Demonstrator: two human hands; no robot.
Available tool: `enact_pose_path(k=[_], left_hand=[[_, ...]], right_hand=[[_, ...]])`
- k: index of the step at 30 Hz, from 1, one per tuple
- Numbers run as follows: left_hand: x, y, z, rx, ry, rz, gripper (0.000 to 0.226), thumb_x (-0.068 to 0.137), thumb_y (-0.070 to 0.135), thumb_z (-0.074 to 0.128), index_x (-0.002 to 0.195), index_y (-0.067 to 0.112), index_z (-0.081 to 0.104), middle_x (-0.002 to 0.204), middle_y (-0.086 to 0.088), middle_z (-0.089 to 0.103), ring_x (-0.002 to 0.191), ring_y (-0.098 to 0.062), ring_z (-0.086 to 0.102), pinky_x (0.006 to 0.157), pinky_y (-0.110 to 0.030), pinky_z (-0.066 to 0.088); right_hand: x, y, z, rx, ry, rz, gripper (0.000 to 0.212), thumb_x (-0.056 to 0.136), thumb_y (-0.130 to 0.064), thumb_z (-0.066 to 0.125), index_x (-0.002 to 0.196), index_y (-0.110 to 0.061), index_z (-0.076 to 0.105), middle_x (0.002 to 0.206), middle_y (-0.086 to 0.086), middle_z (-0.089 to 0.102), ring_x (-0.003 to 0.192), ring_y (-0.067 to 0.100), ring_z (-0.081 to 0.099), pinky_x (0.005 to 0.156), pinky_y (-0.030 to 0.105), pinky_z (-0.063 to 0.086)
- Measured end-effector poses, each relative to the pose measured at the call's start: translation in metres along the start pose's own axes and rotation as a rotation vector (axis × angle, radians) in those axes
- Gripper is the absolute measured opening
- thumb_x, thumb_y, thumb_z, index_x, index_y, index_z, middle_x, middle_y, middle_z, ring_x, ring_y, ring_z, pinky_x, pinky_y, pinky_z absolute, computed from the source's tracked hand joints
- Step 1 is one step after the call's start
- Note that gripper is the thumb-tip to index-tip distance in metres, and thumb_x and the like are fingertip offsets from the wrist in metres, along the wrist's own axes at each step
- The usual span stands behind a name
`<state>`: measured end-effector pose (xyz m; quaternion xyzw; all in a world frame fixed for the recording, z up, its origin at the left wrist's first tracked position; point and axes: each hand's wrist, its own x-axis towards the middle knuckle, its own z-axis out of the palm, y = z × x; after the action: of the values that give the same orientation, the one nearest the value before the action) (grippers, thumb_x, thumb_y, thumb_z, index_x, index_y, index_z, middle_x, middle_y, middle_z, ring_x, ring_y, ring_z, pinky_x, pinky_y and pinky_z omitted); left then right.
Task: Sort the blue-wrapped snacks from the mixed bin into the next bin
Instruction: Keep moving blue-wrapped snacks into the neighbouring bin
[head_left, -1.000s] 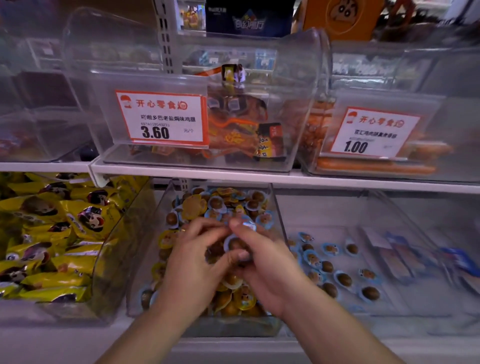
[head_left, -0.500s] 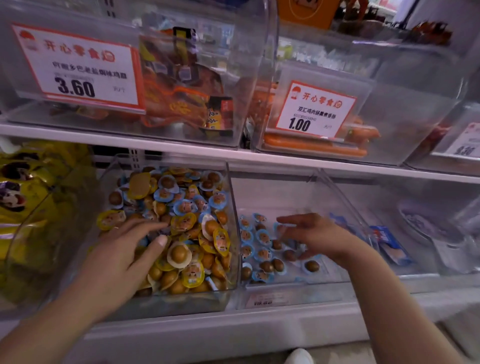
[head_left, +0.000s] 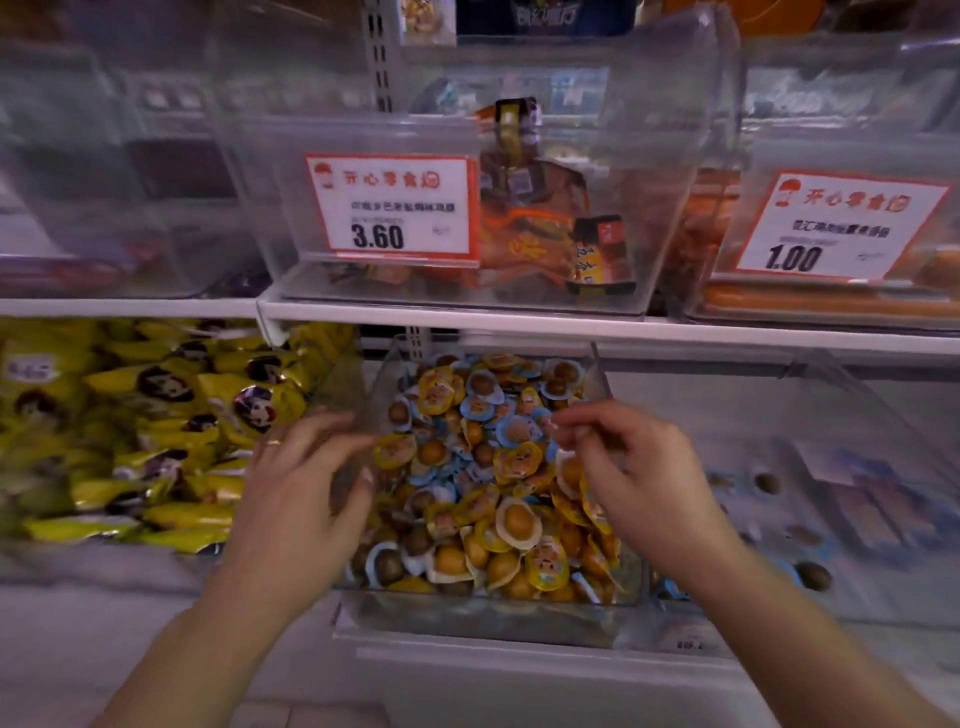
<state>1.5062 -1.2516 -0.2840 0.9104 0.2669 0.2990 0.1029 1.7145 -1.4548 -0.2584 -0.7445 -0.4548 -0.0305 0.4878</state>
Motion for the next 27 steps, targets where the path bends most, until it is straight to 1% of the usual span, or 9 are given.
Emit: enact_pose_path(k=[4, 8, 11, 13, 15, 18, 20, 24, 27], left_hand=[[-0.014, -0.019, 0.002, -0.031, -0.153, -0.008, 0.037, 0.088, 0.04, 0.049, 0.118, 0.03, 0.068, 0.144, 0.004, 0.047, 0.129, -0.023, 0.049, 0.102, -0.046, 0.045], [-0.02, -0.025, 0.006, -0.049, -0.158, 0.068, 0.038, 0.085, 0.037, 0.053, 0.121, 0.035, 0.065, 0.142, 0.007, 0.048, 0.129, -0.016, 0.047, 0.103, -0.049, 0.042], [-0.021, -0.024, 0.005, -0.052, -0.111, 0.079, 0.035, 0.086, 0.037, 0.055, 0.118, 0.034, 0.067, 0.143, 0.003, 0.049, 0.136, -0.016, 0.043, 0.114, -0.054, 0.031], [-0.022, -0.022, 0.002, -0.019, -0.105, 0.12, 0.03, 0.086, 0.044, 0.052, 0.11, 0.036, 0.069, 0.145, 0.001, 0.048, 0.144, -0.019, 0.035, 0.119, -0.056, 0.02], [-0.021, -0.022, -0.002, 0.034, -0.181, 0.118, 0.034, 0.087, 0.062, 0.046, 0.099, 0.041, 0.07, 0.153, 0.004, 0.039, 0.151, -0.018, 0.018, 0.121, -0.056, 0.008], [-0.022, -0.019, -0.004, 0.196, -0.363, 0.044, 0.073, 0.072, 0.093, 0.019, 0.099, 0.046, 0.069, 0.16, 0.009, 0.027, 0.152, -0.017, -0.007, 0.118, -0.055, -0.012], [-0.023, -0.011, -0.001, 0.23, -0.409, -0.002, 0.082, 0.065, 0.097, 0.012, 0.106, 0.051, 0.067, 0.158, 0.009, 0.03, 0.152, -0.018, -0.008, 0.115, -0.057, -0.016], [-0.019, 0.003, 0.004, 0.149, -0.429, -0.148, 0.044, 0.074, 0.084, 0.047, 0.094, 0.052, 0.071, 0.143, 0.014, 0.045, 0.151, -0.018, 0.003, 0.114, -0.063, -0.011], [-0.021, 0.006, 0.007, 0.136, -0.427, -0.216, 0.026, 0.078, 0.067, 0.062, 0.085, 0.046, 0.074, 0.15, 0.016, 0.04, 0.151, -0.016, 0.007, 0.115, -0.063, -0.006]], right_hand=[[-0.004, -0.027, 0.06, -0.182, -0.347, -0.209, 0.031, 0.098, -0.027, 0.054, 0.127, -0.025, 0.064, 0.12, -0.008, 0.063, 0.112, 0.008, 0.058, 0.097, 0.026, 0.047], [-0.002, -0.035, 0.109, -0.4, -0.63, -0.164, 0.06, 0.093, -0.052, 0.054, 0.147, -0.032, 0.038, 0.143, -0.001, 0.044, 0.132, 0.024, 0.044, 0.108, 0.04, 0.041], [0.007, -0.036, 0.127, -0.564, -0.735, -0.18, 0.065, 0.086, -0.062, 0.057, 0.143, -0.034, 0.044, 0.14, 0.003, 0.043, 0.13, 0.028, 0.04, 0.108, 0.043, 0.04], [0.016, -0.036, 0.125, -0.473, -0.809, -0.14, 0.055, 0.085, -0.057, 0.064, 0.133, -0.033, 0.055, 0.129, 0.002, 0.048, 0.121, 0.024, 0.047, 0.101, 0.041, 0.045], [0.023, -0.031, 0.116, -0.408, -0.865, -0.118, 0.037, 0.085, -0.048, 0.069, 0.119, -0.033, 0.066, 0.113, -0.003, 0.055, 0.108, 0.017, 0.054, 0.091, 0.037, 0.048], [0.028, -0.02, 0.099, -0.324, -0.812, -0.027, 0.024, 0.086, -0.039, 0.073, 0.11, -0.036, 0.071, 0.107, -0.013, 0.062, 0.1, 0.006, 0.058, 0.088, 0.031, 0.05], [0.029, -0.015, 0.092, -0.241, -0.713, 0.058, 0.024, 0.086, -0.035, 0.074, 0.11, -0.037, 0.071, 0.111, -0.016, 0.063, 0.103, 0.003, 0.06, 0.089, 0.026, 0.05], [0.026, -0.012, 0.092, -0.071, -0.56, 0.15, 0.013, 0.087, -0.029, 0.074, 0.093, -0.04, 0.07, 0.09, -0.02, 0.071, 0.087, -0.005, 0.064, 0.076, 0.018, 0.05], [0.021, -0.012, 0.093, 0.027, -0.483, 0.181, 0.006, 0.088, -0.024, 0.074, 0.09, -0.029, 0.073, 0.079, -0.012, 0.072, 0.074, -0.001, 0.065, 0.064, 0.02, 0.049]])
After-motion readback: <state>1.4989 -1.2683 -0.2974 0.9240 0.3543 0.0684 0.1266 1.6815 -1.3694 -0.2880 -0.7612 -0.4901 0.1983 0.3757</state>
